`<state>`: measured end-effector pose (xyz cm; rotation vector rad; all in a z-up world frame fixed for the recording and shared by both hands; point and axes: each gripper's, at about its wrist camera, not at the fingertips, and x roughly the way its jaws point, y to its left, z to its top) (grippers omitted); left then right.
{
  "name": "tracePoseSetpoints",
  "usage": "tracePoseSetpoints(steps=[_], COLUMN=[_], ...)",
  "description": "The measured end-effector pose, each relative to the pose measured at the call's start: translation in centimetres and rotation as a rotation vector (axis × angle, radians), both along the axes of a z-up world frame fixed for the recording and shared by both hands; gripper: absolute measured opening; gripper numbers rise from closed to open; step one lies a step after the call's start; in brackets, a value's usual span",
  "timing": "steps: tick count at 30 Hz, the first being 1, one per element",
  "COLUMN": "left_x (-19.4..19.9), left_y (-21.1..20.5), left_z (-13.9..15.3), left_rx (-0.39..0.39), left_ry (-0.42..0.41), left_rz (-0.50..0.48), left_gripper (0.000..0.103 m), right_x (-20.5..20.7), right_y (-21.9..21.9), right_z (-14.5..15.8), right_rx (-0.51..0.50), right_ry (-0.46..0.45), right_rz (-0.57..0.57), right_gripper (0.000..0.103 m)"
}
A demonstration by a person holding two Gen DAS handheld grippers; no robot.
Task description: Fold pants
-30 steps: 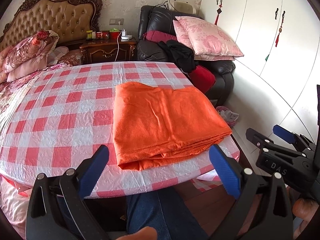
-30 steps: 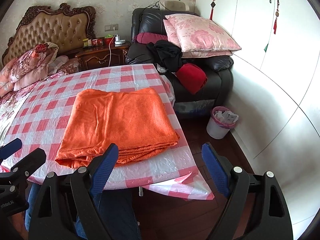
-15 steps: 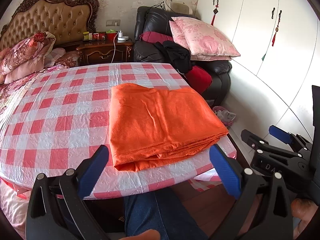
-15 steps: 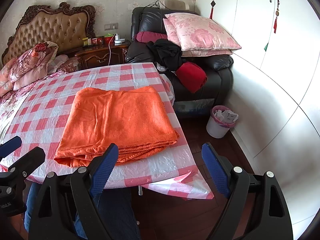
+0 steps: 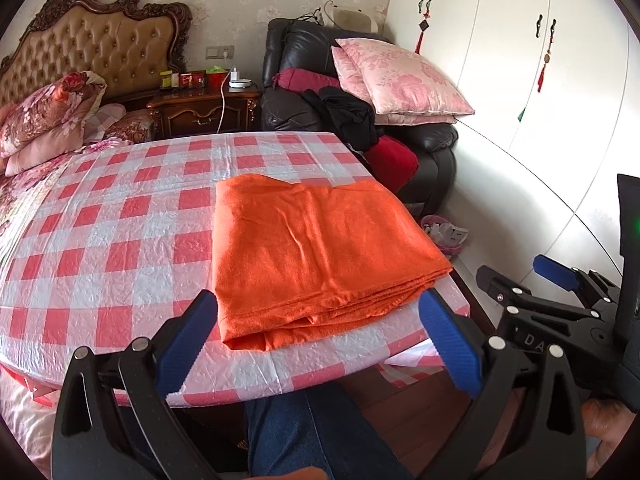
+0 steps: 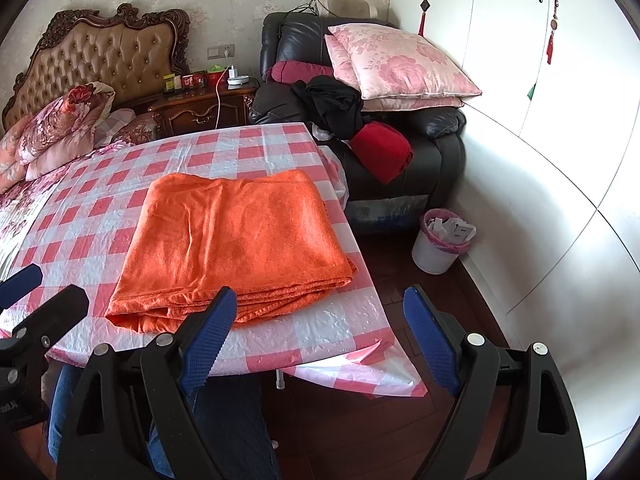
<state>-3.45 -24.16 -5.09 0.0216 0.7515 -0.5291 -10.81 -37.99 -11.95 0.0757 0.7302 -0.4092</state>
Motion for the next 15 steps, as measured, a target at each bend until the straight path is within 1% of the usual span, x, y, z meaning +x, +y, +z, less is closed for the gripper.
tracePoseSetpoints(steps=[7, 15], left_x=[0.0, 0.7], left_y=[-0.3, -1.1], left_z=[0.1, -0.4], left_rx=[0.005, 0.011], left_ry=[-0.041, -0.021], left_rz=[-0.009, -0.028], left_gripper=[0.101, 0.101], right_x=[0.0, 0.0], right_y=[-0.1, -0.4], right_z=[-0.2, -0.6], right_rx=[0.002, 0.003], right_ry=[0.003, 0.01], right_rz=[-0.003, -0.01], right_gripper=[0.082, 0.082])
